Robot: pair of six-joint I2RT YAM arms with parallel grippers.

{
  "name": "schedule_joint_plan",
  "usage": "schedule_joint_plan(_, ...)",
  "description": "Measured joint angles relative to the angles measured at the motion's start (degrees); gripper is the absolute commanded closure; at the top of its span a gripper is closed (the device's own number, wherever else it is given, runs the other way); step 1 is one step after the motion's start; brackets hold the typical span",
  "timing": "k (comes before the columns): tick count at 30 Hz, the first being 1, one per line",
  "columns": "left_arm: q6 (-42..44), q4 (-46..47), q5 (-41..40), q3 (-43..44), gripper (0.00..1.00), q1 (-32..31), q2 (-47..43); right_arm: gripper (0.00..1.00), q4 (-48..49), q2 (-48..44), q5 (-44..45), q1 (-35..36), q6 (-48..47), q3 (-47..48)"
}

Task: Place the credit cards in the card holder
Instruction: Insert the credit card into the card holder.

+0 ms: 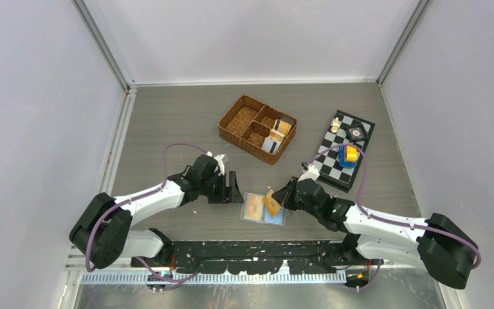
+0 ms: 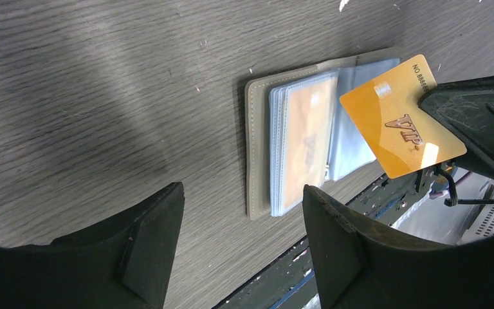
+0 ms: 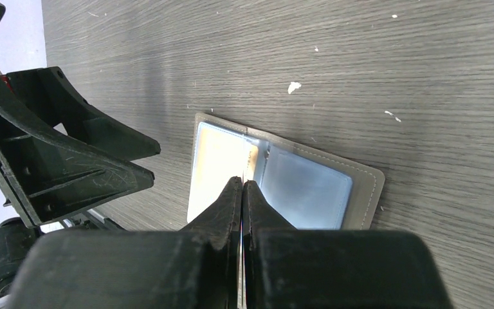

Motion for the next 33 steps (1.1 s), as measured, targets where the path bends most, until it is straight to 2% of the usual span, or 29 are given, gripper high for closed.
schedule_joint_plan(10, -0.3, 1.0, 0.0, -0.2, 0.35, -0.3, 1.0, 0.99, 2.4, 3.0, 0.7, 0.4, 0.6, -0.4)
schedule_joint_plan(22, -0.6, 1.2, 0.0, -0.2, 0.43, -0.6, 3.6, 0.99, 2.5, 3.6, 2.0, 0.9, 2.8, -0.8)
schedule_joint_plan(33, -1.0, 4.3, 0.3, -0.2, 0.59, -1.7, 5.9, 0.99, 3.5, 5.1, 3.2, 2.7, 5.2, -1.7)
